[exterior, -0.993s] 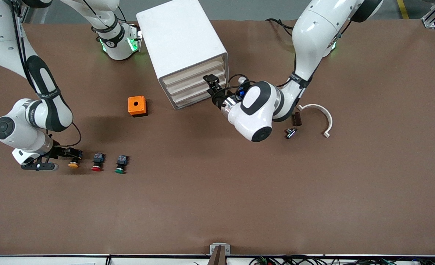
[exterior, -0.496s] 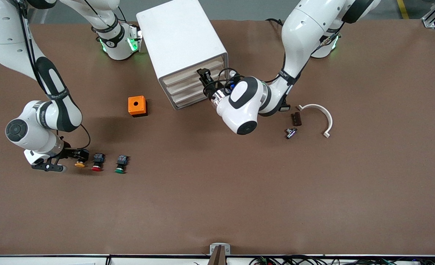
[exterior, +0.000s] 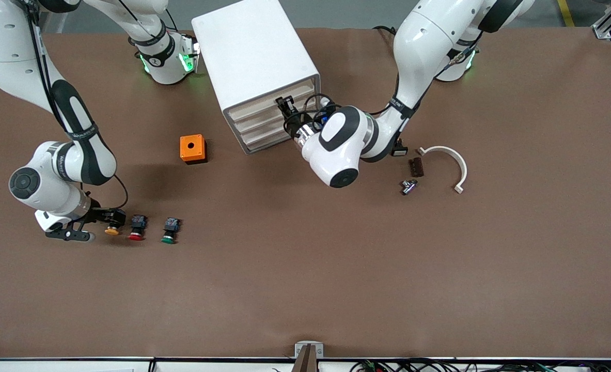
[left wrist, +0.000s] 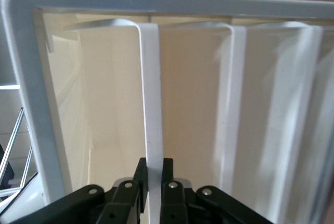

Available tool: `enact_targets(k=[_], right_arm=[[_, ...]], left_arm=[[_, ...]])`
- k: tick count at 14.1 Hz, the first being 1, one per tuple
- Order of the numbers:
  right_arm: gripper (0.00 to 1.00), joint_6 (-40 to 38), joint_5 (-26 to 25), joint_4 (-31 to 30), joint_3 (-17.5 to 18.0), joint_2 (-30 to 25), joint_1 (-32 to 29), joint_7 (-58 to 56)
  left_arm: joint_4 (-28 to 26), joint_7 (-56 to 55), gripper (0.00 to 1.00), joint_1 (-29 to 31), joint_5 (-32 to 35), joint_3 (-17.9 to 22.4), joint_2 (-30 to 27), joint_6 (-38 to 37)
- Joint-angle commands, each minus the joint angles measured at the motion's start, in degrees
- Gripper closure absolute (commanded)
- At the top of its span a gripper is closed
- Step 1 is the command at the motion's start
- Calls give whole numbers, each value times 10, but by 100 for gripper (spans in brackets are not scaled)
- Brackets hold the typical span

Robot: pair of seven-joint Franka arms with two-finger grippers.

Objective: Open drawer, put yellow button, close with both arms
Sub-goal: 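Pull the white drawer open with the left gripper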

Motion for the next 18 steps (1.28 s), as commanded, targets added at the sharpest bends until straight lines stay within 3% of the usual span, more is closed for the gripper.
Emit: enact_targets(k=[1,5,11,12,14,18], right_arm=[[0,3,-1,-15,0,-5,18,42],[2,1,-1,-17,0,-5,33,72],[0,-4,-7,-16,-1,-5,16,43],[0,-4,-7,-16,-1,-5,14,38],[1,-5,-7,-17,-1,-5,17,39],[36,-20,-7,-20,-1,-6,17,38]], left_arm=[[11,-6,100,56,1,5,-1,-6],[38,5,100,116,-3,5,2,-2],[44,51,100,152,-6,5,6,17],[44,58,71,152,-6,5,10,21],[45,76,1,153,-6,5,9,22],[56,112,0,174,-2,6,6,23]])
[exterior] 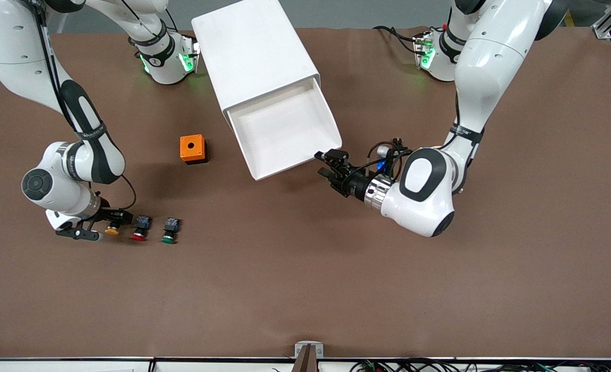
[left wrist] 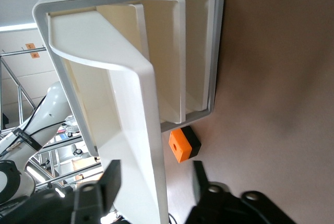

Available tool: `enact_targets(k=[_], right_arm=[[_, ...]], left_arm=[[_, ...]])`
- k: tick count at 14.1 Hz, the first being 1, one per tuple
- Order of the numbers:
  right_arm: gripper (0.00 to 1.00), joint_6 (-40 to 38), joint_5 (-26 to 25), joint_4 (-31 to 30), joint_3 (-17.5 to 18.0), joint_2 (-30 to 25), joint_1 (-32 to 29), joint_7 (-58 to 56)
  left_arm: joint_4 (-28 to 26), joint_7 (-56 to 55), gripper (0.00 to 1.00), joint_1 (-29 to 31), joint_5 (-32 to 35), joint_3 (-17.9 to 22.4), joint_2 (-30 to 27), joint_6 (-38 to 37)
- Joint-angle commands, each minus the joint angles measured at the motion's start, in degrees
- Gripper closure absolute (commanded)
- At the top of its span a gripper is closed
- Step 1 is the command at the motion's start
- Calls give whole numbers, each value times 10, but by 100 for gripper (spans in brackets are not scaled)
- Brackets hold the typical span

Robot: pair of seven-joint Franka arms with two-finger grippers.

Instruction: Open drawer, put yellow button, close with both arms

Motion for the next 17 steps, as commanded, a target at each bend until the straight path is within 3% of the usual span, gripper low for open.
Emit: enact_targets(k=[1,4,8,10,12,17], right_arm=[[44,-14,-6,-10,5,-6,-5,-5],[67,-32,-6,-9,5,-7,-3,-5],[97,-55,-6,-3,5,-15,-4,-5],[100,-65,-6,11,5,-29,-2,-5],[100,-141,-5,54,10,-51,5,2],[100,-450,2,301,11,-54,85,108]], left_arm=[[22,29,0,23,4,0,3,-1],[35,85,0,61,26,13,1,-5],[39,144,0,88,137,20,-9,-6],[41,185,0,99,198,20,-22,-6],[42,196,0,111,265,20,-28,-6],[59,262,0,149,300,19,-28,-8]])
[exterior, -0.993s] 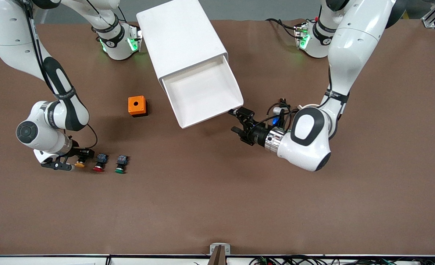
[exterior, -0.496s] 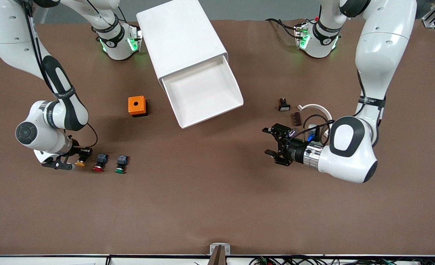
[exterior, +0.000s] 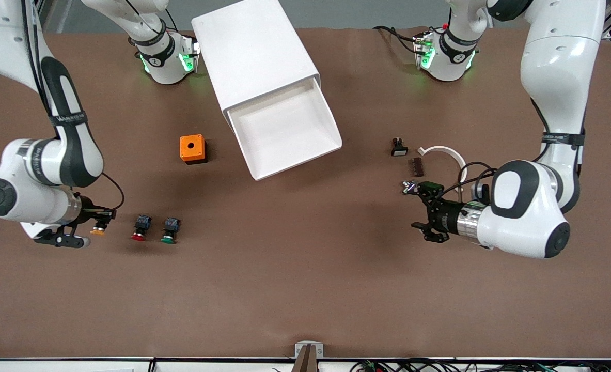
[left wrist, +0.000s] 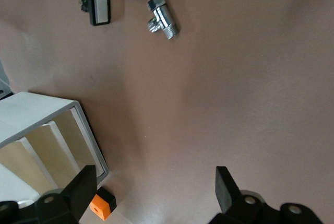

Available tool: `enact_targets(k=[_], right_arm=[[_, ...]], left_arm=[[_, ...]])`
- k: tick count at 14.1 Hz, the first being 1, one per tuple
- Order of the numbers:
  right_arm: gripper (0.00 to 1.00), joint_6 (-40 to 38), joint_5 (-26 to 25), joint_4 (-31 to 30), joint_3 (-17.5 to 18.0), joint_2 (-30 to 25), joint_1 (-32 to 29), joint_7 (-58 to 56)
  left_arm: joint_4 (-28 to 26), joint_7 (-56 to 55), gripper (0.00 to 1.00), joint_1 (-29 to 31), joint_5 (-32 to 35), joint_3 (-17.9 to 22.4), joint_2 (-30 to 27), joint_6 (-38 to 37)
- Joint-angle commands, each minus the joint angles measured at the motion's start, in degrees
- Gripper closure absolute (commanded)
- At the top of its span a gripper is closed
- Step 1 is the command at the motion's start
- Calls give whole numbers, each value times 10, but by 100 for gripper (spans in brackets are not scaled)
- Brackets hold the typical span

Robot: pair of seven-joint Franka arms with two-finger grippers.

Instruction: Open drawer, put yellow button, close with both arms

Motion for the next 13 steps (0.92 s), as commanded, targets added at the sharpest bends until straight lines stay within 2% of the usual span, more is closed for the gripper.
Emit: enact_targets(k=[1,2,4,7,9,11,13], right_arm=[[100,-142,2,142,-1,8,57,91],[100,-192,26,183,-2,8,77,140],[100,-252,67,223,0,7,111,240],[100,-260,102,252,0,-5,187,508],[100,-261,106,252,1,-21,231,611],[100,-261,138,251,-1,-32,270,715],[100,-253,148,251,-1,-33,315,821]], left_arm=[[16,51,0,11,15,1,-8,-14],[18,72,0,11,25,0,-15,-19],[18,106,0,11,56,-1,-36,-21],[17,150,0,20,70,2,-59,-22],[16,219,0,30,81,2,-67,-23],[10,269,0,30,134,-5,-85,-24],[5,304,0,29,142,-2,-85,-32]])
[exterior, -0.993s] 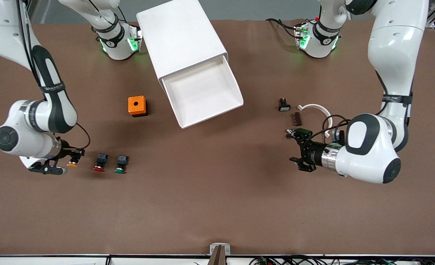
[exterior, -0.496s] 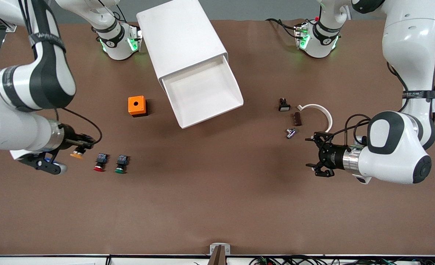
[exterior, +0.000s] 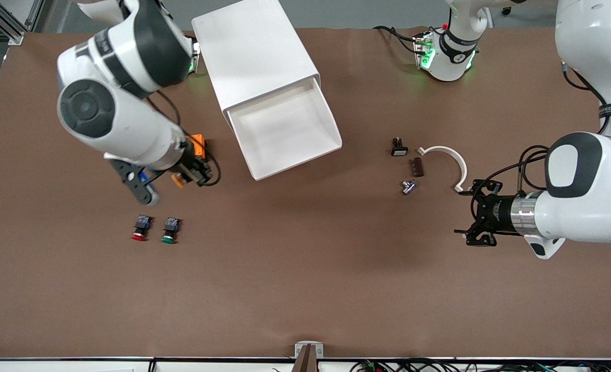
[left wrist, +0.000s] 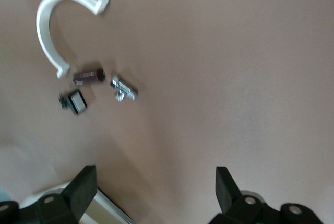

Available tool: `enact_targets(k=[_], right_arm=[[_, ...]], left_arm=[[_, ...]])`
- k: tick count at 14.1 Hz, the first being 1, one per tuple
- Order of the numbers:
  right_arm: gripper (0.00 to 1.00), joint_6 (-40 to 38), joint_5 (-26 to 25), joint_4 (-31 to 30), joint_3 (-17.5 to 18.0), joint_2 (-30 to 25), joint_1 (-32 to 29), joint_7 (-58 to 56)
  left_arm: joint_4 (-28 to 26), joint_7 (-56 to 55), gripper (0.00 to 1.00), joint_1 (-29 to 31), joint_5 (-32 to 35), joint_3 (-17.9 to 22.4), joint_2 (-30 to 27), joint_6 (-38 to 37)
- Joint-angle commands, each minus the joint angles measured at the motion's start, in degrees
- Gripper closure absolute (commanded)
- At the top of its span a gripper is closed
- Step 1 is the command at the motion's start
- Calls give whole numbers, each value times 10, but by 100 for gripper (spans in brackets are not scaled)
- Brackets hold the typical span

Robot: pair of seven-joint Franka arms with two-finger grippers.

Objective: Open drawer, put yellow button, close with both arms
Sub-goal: 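Carry the yellow button into the open drawer with the right gripper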

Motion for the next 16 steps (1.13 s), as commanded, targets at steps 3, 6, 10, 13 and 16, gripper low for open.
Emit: enact_targets(k=[3,6,10,13,16], right_arm=[[100,36,18,-5,-9,-8,104,144],[100,97,17,-35,-9,-7,155,233],[100,163,16,-93,-9,-6,178,238],[100,178,13,-126,-10,-7,176,229],[100,204,12,-154,-10,-8,174,216]], left_arm=[[-31,40,0,2,55,-3,-12,-12],[-52,65,0,2,68,-7,-18,-14],[-85,207,0,-1,63,-19,-41,-6],[-109,215,0,-3,68,-44,-42,19],[-132,218,0,-7,74,-74,-42,58]])
